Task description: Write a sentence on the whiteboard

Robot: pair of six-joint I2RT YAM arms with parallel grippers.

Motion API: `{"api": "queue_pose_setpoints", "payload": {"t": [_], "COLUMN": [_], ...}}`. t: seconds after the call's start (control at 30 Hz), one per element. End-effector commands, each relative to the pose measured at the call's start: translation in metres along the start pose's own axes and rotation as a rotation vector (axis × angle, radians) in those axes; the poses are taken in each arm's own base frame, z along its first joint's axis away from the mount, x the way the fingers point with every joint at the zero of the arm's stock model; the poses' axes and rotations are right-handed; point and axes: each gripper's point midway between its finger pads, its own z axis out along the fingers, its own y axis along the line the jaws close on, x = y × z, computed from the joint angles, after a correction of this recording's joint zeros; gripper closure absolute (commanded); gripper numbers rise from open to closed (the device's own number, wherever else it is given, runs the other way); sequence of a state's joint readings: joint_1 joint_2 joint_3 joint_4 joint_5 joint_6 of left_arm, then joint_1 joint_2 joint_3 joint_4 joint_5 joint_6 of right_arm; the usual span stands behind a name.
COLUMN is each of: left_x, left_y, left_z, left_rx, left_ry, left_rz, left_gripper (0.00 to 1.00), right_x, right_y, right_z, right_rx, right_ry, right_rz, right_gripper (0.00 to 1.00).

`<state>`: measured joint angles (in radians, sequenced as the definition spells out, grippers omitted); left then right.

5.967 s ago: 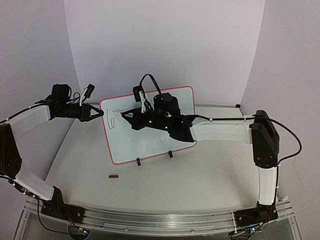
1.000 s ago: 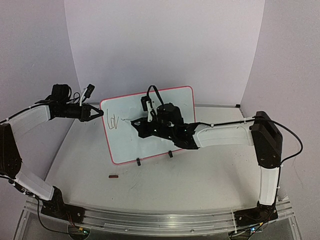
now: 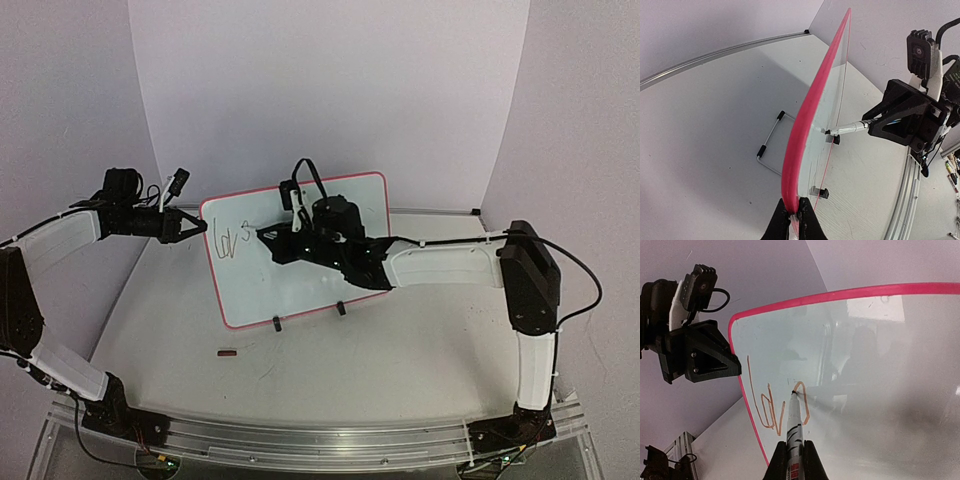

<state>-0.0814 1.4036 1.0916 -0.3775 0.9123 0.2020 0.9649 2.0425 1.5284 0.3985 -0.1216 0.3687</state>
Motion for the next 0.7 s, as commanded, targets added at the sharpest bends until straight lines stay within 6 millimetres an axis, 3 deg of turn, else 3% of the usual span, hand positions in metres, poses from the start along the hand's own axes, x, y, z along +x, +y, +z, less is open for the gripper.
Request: {"api": "queue_pose_setpoints", "payload": {"t": [0.0, 0.4, 0.67], "left_x": [-0.002, -0.002, -0.001], "left_y": [0.008, 0.008, 0.008], "left_z": [-0.004, -0.004, -0.003], "left_rx": [-0.059, -0.06, -0.06], "left_ry": [0.017, 0.017, 0.019], "left_rz": [0.021, 0.022, 0.02], "left_gripper": [1.0, 1.0, 1.0], "right_x": [0.012, 0.037, 0.042], "right_y": [-0.007, -0.013, -0.016], "right_z": [0.006, 0.002, -0.002], "right_rx": [0.011, 0.012, 0.022], "right_ry": [0.033, 0.089, 0.099], "right_rz": [0.014, 0.042, 0.046], "right_gripper": [1.0, 1.0, 1.0]}}
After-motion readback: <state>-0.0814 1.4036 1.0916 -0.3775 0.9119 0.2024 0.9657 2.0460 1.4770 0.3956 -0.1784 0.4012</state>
